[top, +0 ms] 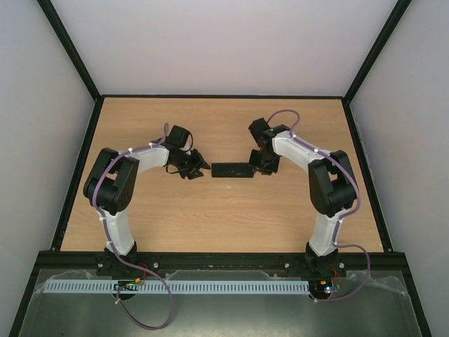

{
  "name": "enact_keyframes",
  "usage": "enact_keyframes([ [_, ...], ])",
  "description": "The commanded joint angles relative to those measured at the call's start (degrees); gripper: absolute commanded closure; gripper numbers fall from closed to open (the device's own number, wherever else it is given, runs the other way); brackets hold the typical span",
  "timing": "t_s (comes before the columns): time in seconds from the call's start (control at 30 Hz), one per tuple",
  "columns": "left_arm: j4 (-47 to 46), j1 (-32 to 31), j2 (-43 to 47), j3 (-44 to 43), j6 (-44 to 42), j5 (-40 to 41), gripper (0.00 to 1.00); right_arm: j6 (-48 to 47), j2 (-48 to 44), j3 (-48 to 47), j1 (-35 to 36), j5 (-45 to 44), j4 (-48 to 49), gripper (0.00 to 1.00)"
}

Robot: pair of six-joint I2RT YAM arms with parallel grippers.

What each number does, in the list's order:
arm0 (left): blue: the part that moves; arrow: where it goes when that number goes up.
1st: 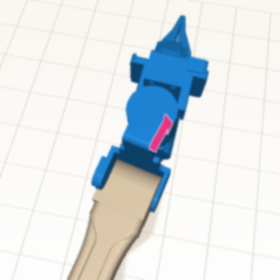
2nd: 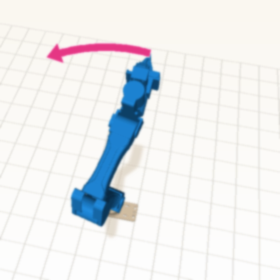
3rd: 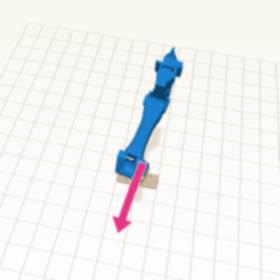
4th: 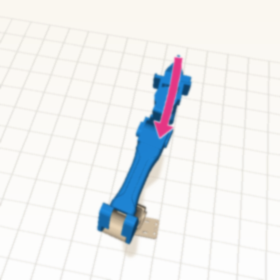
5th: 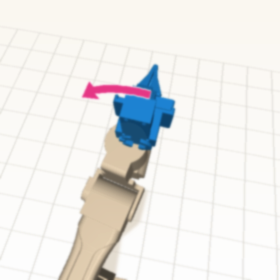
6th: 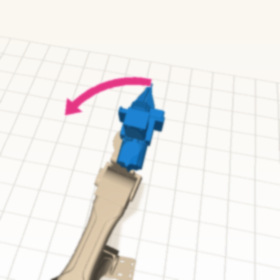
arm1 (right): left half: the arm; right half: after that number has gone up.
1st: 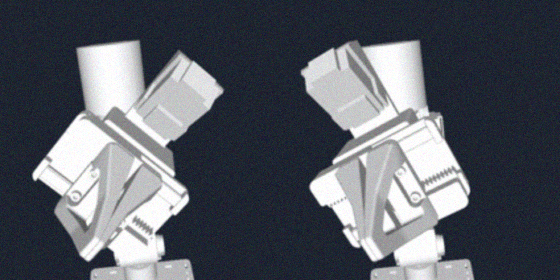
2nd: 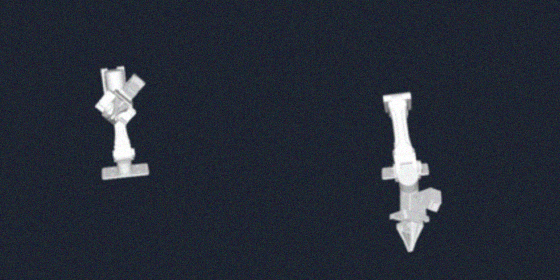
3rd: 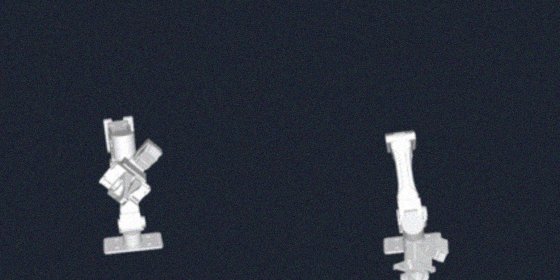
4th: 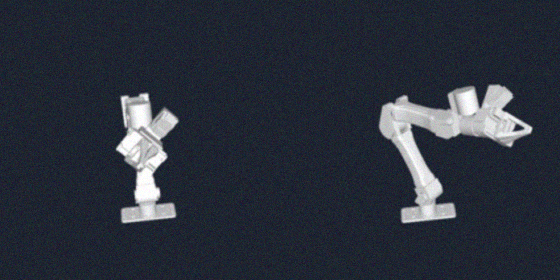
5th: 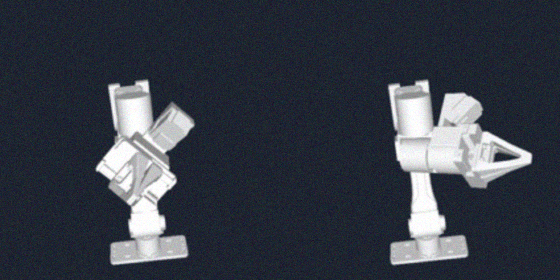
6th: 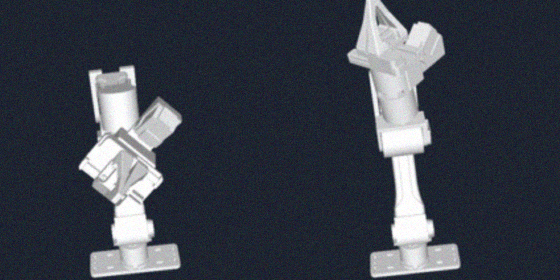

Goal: Organize the sunglasses
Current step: Adjust the sunglasses case at the center of the board, then reset both arms

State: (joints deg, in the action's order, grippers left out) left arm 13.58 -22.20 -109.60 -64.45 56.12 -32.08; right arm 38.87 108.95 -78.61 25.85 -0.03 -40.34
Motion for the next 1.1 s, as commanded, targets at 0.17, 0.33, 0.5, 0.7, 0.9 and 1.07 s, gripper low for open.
enact_keyframes([
  [0.17,7.7,2.7,10.4,0.4,-2.6,3.0,0.40,-0.4,-15.7,4.3,-2.5,-2.2,-4.2,0.47],
  [0.33,13.4,5.1,16.4,-3.8,-9.4,11.6,0.01,-1.7,-25.2,10.7,-6.4,-9.1,2.2,0.01],
  [0.5,15.2,6.7,22.7,-4.0,-15.6,22.9,0.01,-5.7,-39.3,25.4,-8.0,-21.7,18.2,0.02],
  [0.7,4.9,10.5,30.3,6.9,-17.9,31.7,0.01,-15.3,-48.7,44.1,-10.1,-34.8,45.0,0.02],
  [0.9,-11.3,11.2,36.9,19.3,-23.2,45.4,0.01,-16.9,-44.5,56.7,-17.8,-30.8,68.4,0.01],
  [1.07,-24.5,15.6,36.0,26.7,-30.0,42.3,0.01,-20.7,-37.5,61.3,-18.3,-32.5,85.3,0.01],
])
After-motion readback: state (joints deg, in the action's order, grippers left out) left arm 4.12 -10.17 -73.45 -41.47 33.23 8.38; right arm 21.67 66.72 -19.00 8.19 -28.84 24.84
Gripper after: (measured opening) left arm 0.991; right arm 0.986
